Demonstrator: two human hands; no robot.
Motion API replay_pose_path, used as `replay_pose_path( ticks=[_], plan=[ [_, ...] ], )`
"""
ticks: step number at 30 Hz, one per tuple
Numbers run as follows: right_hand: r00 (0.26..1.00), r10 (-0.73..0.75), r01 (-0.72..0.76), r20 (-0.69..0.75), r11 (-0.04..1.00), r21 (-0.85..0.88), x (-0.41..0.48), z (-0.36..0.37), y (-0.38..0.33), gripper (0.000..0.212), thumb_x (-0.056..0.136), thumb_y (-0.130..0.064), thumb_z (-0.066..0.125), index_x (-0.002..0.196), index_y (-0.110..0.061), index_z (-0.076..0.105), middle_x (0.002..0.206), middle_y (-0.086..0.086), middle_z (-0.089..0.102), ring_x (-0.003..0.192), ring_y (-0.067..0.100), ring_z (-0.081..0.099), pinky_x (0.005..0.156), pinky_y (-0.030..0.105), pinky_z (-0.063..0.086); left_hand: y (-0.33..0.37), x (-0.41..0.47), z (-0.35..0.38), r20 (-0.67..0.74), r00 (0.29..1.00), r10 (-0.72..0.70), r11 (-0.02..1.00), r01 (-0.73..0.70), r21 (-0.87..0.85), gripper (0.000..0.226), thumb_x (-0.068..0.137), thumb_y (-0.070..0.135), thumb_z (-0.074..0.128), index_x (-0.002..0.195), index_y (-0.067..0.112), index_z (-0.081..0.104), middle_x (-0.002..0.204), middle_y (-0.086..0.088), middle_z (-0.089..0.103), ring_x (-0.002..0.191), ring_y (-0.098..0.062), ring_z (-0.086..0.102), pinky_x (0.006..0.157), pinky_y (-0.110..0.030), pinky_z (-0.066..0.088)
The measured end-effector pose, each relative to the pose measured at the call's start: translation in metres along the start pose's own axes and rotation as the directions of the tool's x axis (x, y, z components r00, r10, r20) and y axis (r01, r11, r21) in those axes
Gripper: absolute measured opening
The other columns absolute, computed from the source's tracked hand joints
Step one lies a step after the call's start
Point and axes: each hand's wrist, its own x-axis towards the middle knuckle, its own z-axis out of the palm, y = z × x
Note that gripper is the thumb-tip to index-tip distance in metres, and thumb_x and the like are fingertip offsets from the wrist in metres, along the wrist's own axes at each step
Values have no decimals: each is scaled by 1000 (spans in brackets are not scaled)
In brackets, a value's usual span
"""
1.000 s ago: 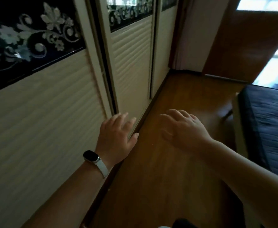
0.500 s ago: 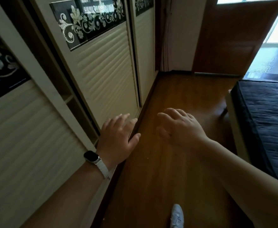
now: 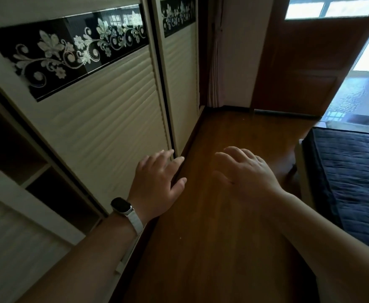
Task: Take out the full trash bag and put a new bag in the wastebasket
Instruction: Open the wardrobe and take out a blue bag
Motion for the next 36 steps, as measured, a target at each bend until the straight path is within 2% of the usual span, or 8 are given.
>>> replay_pose_path(
  ticks=[9, 14, 17, 24, 33, 36],
  plan=[
    [997, 70, -70, 20, 997, -24, 78, 23, 56, 53, 91, -59, 34, 135, -33, 44, 138, -4, 48, 127, 22, 45, 97, 40, 41, -20, 106, 55, 3, 999, 47, 998, -47, -48, 52, 88, 49, 49, 133, 22, 54, 140, -9, 51, 131, -30, 44, 105, -53, 34],
    [994, 108, -109, -11, 992, -66, 149, 40, 94, 50, 90, -58, 43, 133, -33, 45, 136, -3, 50, 124, 24, 49, 95, 43, 44, -44, 190, 91, -32, 994, 101, 992, -103, -75, 51, 88, 47, 53, 132, 21, 55, 138, -9, 52, 130, -30, 46, 103, -53, 37],
    [991, 131, -132, -14, 986, -99, 201, 49, 112, 51, 89, -58, 40, 134, -33, 42, 137, -3, 49, 125, 23, 48, 95, 42, 44, -66, 245, 104, -37, 993, 114, 989, -117, -93, 50, 88, 44, 58, 132, 21, 56, 138, -10, 53, 130, -30, 46, 105, -53, 36],
    [986, 147, -158, -76, 973, -167, 306, 60, 143, 50, 89, -60, 38, 131, -33, 45, 135, -3, 50, 121, 24, 53, 90, 41, 49, -111, 360, 120, -48, 971, 236, 972, -237, -4, 51, 89, 42, 58, 134, 20, 54, 140, -11, 51, 131, -32, 44, 105, -54, 34],
    [986, 166, -169, -30, 977, -128, 386, 86, 199, 54, 87, -61, 34, 132, -32, 45, 135, -2, 51, 122, 25, 51, 92, 41, 47, -131, 448, 160, -4, 978, 210, 978, -210, -10, 50, 90, 45, 52, 134, 21, 52, 141, -11, 49, 132, -30, 42, 107, -55, 33],
    [989, 151, -151, -4, 985, -88, 411, 97, 231, 57, 86, -62, 32, 134, -33, 43, 136, -4, 48, 124, 23, 48, 96, 41, 44, -128, 481, 179, 1, 981, 195, 981, -195, -9, 49, 89, 43, 57, 132, 20, 54, 138, -11, 52, 129, -31, 46, 106, -55, 35]
  ],
)
